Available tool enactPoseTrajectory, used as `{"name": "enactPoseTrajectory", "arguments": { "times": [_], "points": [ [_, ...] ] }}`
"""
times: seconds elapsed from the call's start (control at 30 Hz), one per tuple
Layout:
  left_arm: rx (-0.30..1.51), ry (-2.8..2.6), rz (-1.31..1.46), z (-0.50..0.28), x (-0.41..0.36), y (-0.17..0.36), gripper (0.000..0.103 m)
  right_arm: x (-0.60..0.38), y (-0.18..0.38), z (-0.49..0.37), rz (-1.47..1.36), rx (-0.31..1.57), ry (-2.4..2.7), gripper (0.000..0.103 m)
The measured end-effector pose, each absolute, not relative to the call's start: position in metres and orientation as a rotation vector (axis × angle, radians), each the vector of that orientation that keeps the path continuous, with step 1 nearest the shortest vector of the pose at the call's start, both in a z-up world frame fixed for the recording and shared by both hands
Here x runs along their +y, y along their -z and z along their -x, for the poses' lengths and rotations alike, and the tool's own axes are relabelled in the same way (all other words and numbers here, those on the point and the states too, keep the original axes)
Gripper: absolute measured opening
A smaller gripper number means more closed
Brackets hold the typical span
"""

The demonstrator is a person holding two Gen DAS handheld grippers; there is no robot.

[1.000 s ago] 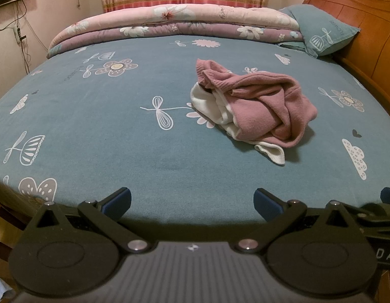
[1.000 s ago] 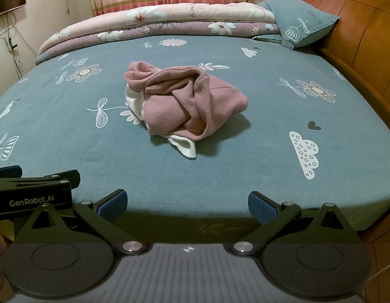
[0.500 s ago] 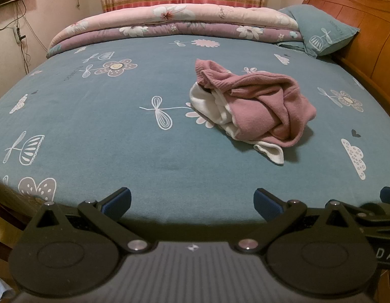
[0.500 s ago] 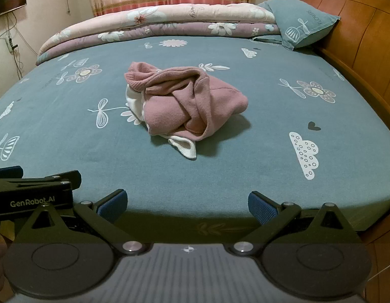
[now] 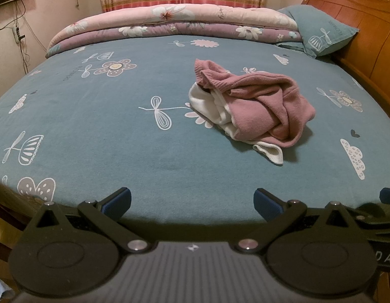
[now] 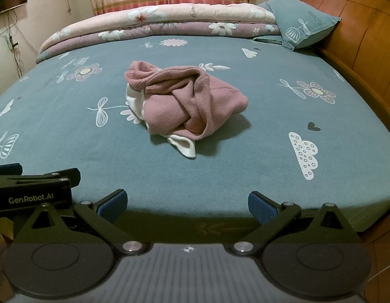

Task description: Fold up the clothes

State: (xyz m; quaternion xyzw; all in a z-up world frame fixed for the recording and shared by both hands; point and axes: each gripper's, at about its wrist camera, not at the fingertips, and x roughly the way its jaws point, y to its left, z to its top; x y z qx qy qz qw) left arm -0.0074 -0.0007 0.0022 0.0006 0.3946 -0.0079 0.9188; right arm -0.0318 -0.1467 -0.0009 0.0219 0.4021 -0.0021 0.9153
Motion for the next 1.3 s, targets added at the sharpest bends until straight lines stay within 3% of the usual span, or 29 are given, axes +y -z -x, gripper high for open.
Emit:
{"name": "enactPoseTrajectory", "arguments": {
  "times": [0.8, 1.07, 1.3],
  "points": [
    [0.79, 0.018, -0.089, -0.032, 0.0, 0.003, 0.102, -0.162, 0.006, 0.004, -0.027, 0.83, 0.018, 0.103],
    [0.811, 0.017, -0.137, -0.084, -0.011, 0.025, 0.102, -0.202, 0.058, -0.041, -0.179, 0.929, 0.085, 0.103],
    [0.82, 0.135, -0.083, -0.112, -0.019, 0.049, 0.102, -0.216, 0.085, -0.061, -0.236, 0.874, 0.09, 0.103]
  ]
}}
